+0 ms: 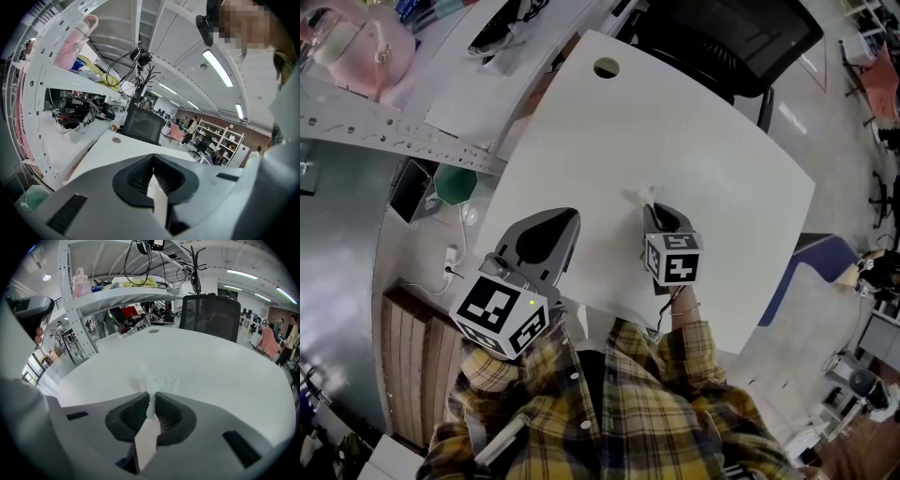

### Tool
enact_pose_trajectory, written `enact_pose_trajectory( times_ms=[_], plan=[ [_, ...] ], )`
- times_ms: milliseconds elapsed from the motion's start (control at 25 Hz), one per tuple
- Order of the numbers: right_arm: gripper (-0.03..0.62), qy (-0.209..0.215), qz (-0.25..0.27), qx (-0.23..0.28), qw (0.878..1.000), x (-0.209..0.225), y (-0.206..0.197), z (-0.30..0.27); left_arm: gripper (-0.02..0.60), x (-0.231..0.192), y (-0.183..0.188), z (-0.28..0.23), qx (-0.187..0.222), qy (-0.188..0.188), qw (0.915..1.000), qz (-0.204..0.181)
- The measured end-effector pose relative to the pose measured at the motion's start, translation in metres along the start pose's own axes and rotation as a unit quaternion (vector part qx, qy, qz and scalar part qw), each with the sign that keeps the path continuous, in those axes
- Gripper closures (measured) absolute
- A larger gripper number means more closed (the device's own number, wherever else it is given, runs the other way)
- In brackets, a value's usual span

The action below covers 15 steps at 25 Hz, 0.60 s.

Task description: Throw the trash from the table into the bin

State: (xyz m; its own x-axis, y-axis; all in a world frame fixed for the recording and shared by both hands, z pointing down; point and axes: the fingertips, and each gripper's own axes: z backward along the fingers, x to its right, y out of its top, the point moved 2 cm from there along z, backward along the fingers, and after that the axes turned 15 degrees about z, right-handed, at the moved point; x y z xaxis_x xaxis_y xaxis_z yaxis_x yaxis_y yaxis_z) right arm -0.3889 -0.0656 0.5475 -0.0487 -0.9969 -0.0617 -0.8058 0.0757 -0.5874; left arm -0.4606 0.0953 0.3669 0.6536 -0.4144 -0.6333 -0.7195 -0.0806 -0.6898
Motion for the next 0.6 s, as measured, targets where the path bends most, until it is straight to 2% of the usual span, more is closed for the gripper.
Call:
enact_pose_trajectory(
  times_ms=[280, 600],
  plan=[
    [0.571, -0.011, -0.011, 0.029, 0.999, -0.01, 0.014, 0.018, 0.572, 0.007, 0.009, 0.001, -0.002, -0.026, 0.9995, -0.018],
    [0.571, -0.079, -0.049, 0.09, 0.992, 0.0, 0.022, 0.086, 0.572, 0.063, 0.007, -0.021, -0.044, -0.118, 0.9896, -0.069]
  ],
)
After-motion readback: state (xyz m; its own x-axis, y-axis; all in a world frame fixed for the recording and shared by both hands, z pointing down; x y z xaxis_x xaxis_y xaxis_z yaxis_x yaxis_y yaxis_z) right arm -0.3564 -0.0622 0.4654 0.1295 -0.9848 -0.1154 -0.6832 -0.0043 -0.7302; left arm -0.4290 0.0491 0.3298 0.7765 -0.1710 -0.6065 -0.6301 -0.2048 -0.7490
